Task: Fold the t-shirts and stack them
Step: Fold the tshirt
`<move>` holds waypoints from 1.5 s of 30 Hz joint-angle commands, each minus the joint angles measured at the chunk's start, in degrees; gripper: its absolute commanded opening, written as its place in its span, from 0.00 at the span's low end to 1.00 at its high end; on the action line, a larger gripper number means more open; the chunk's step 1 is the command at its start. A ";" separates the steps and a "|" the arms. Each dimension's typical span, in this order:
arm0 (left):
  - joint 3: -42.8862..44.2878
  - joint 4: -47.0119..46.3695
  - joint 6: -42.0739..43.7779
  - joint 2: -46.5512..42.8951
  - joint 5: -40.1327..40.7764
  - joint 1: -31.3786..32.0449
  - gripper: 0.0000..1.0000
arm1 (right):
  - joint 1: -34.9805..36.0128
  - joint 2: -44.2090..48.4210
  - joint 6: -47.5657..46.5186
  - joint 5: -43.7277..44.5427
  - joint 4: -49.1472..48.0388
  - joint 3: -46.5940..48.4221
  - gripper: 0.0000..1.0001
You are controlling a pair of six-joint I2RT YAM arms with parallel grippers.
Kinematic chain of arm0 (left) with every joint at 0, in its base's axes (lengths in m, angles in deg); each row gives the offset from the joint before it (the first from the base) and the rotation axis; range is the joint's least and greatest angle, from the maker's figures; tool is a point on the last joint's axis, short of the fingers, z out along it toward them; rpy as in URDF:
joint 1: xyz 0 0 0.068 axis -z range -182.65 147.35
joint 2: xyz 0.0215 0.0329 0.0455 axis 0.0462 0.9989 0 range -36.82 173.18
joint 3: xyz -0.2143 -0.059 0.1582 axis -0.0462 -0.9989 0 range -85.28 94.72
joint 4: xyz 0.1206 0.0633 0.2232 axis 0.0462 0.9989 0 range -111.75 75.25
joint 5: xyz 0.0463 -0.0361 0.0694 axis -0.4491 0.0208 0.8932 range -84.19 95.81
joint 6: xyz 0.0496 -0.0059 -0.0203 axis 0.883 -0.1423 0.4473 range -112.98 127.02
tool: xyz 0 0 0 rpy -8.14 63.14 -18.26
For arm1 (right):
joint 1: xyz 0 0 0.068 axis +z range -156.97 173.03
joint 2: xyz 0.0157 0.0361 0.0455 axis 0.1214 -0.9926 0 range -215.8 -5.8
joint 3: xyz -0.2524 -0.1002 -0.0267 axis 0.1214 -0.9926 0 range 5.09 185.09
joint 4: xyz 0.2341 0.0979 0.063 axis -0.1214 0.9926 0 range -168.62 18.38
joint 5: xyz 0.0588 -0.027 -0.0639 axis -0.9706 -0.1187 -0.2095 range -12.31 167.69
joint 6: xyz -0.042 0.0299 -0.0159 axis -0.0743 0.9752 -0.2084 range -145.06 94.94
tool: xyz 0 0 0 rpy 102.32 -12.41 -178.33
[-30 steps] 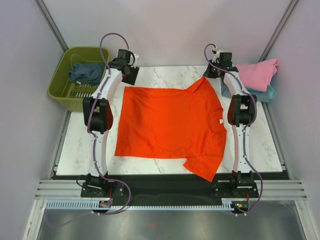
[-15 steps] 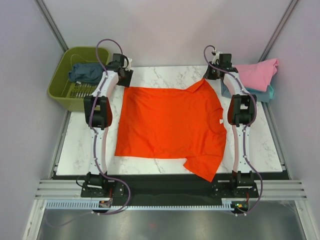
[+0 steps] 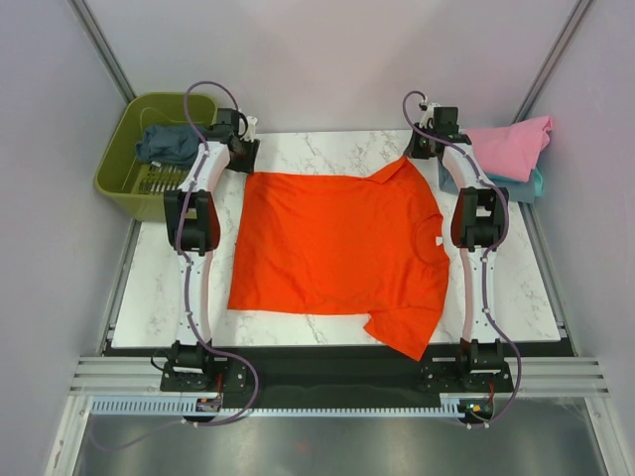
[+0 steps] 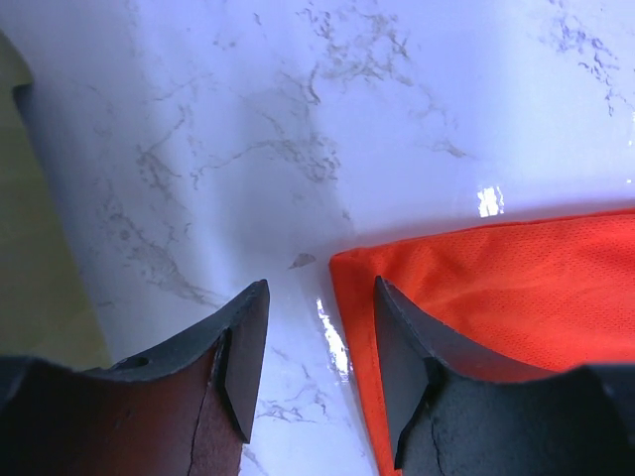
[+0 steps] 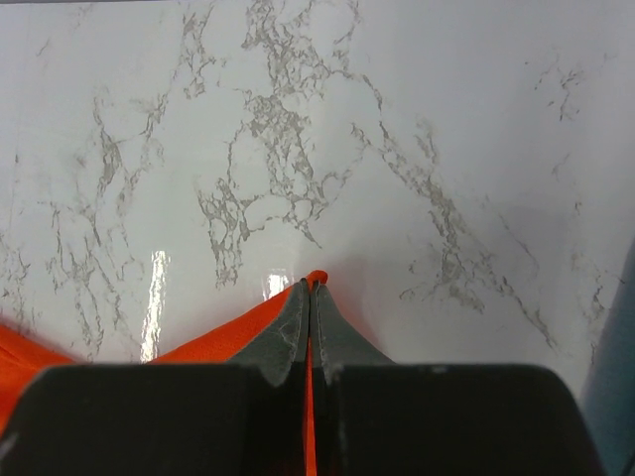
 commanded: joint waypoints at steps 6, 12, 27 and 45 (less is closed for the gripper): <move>2.70 -0.01 -1.54 1.68 -6.13 0.08 0.55 | 0.70 4.18 -1.36 1.43 -0.10 0.16 0.00; 3.05 0.00 -1.62 2.56 -6.49 0.08 0.43 | 1.05 4.26 -1.54 1.96 -0.19 0.16 0.00; 4.90 -2.02 -1.45 3.88 -6.14 0.08 0.07 | 1.58 4.61 -2.33 3.02 0.16 -0.19 0.00; -4.23 -6.86 -1.26 -8.24 -7.62 -0.01 0.02 | 0.61 12.78 -4.70 5.04 1.48 -1.86 0.00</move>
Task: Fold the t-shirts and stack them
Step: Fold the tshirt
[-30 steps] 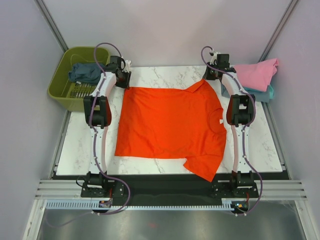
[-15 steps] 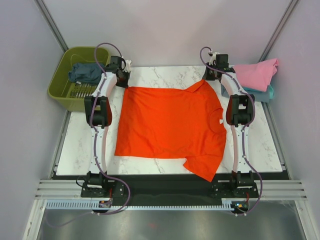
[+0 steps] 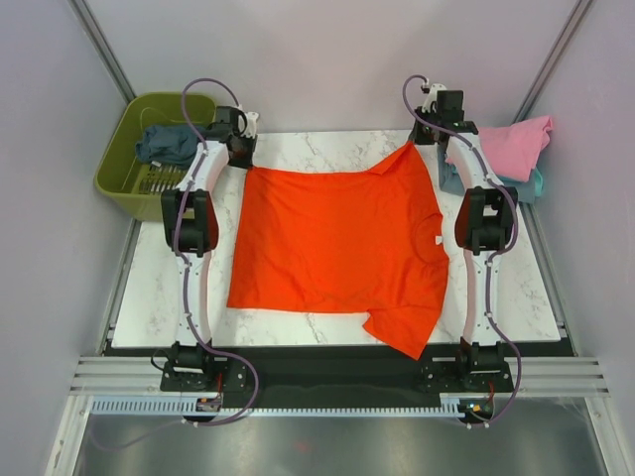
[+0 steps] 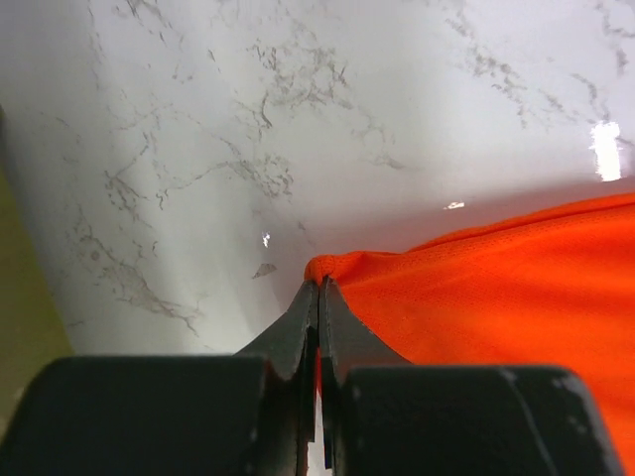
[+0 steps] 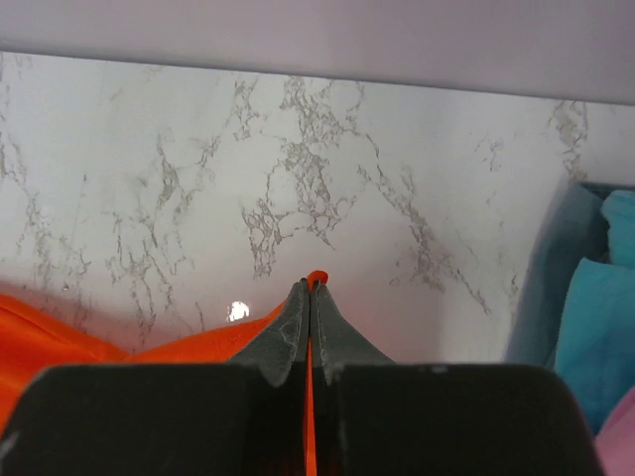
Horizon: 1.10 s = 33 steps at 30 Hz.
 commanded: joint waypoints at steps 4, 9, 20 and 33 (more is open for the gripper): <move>-2.80 -3.91 -2.18 -8.78 -2.78 -0.03 0.02 | -0.42 5.27 -1.36 0.36 -0.55 1.00 0.00; -2.80 -3.91 -2.35 -8.96 -1.47 -0.03 0.02 | -0.42 3.17 -1.27 0.62 -0.90 3.55 0.00; -3.95 -3.12 -1.30 -11.77 -1.37 -0.03 0.02 | -0.24 5.52 -0.65 -1.22 -0.47 2.51 0.00; -9.65 0.22 0.46 -19.76 -4.97 -0.30 0.02 | -0.77 21.17 -0.30 -6.05 4.28 -13.65 0.00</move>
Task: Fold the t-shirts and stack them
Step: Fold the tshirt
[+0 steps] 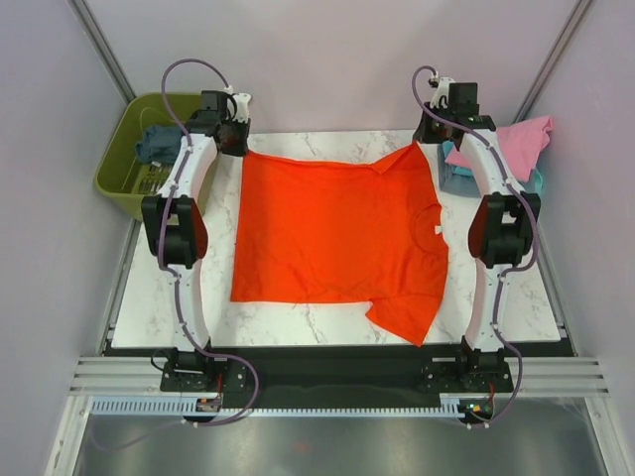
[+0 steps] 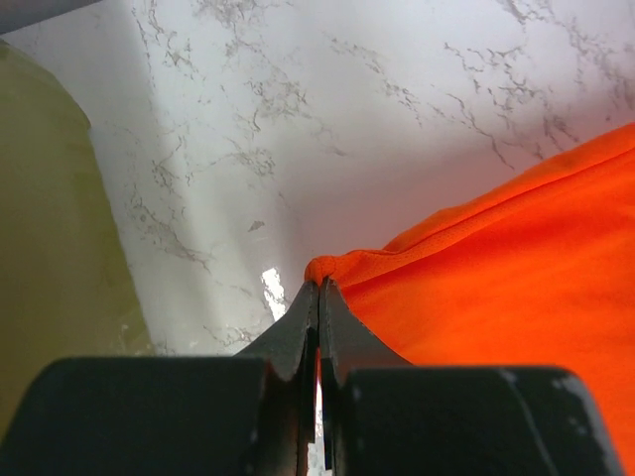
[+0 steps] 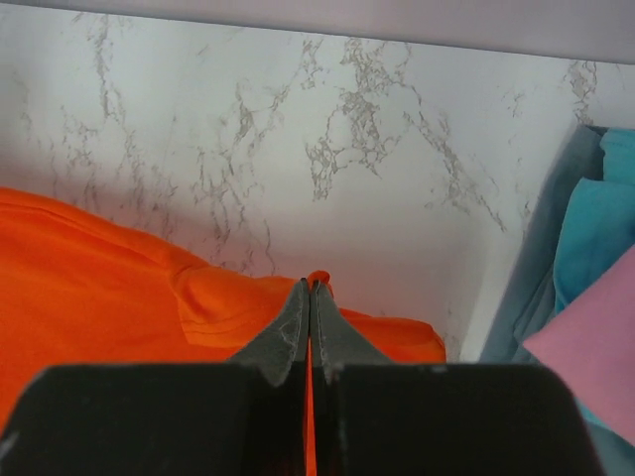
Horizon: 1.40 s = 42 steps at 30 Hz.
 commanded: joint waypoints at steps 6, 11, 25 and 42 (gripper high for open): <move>-7.17 1.75 2.94 -9.82 -4.81 -0.28 0.02 | -0.20 12.33 1.37 -3.75 1.43 -9.47 0.00; -13.84 2.28 3.03 -13.86 -6.31 -0.28 0.02 | -0.20 19.08 1.37 -3.92 2.48 -16.07 0.00; -27.12 2.28 4.61 -25.11 -8.24 -0.63 0.02 | -0.03 34.38 2.24 -4.54 3.98 -33.30 0.00; -39.25 2.28 4.96 -31.97 -8.68 -0.63 0.02 | -0.02 46.70 2.68 -5.59 6.00 -47.10 0.00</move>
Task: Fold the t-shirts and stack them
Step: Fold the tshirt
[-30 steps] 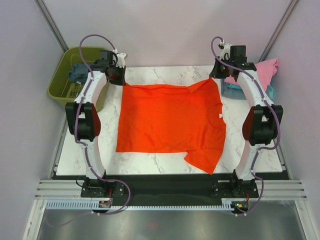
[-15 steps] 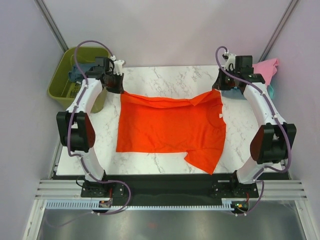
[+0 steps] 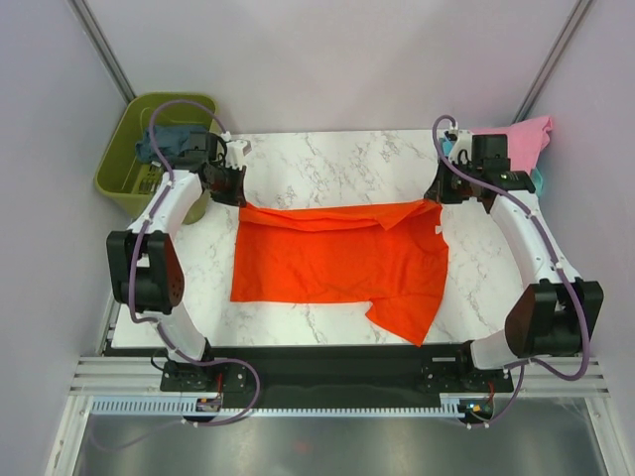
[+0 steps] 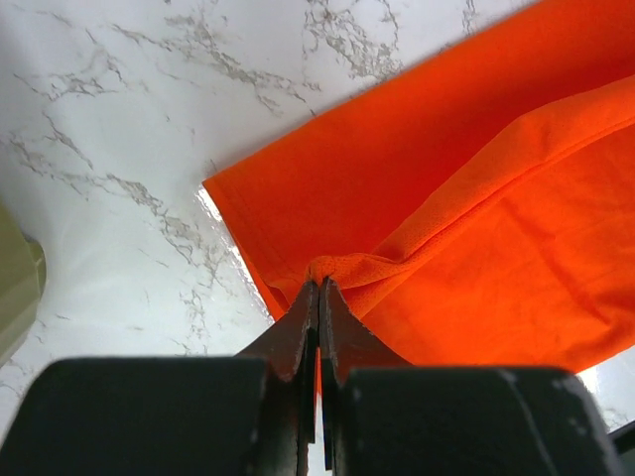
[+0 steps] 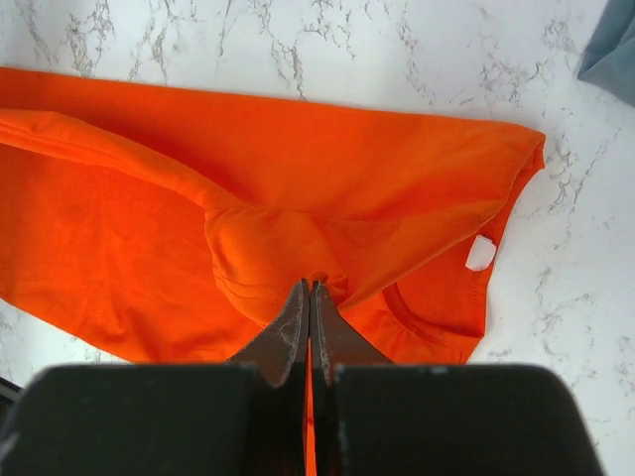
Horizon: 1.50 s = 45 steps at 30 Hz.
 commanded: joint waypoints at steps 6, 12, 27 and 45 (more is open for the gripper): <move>-3.82 -1.31 1.88 -3.56 0.17 -0.28 0.02 | 0.11 5.75 1.09 -2.45 -0.14 -7.53 0.00; -4.52 -1.31 1.88 -0.75 0.18 -0.45 0.02 | 0.19 5.06 0.65 -3.50 -0.94 -11.40 0.01; 0.30 3.27 -4.01 -4.09 1.59 -1.33 0.39 | 0.54 0.75 -1.81 -3.86 -2.16 -6.04 0.66; 12.19 9.15 -5.51 16.83 -11.07 -0.98 0.38 | 2.92 -20.25 -2.78 -2.28 -6.03 5.73 0.65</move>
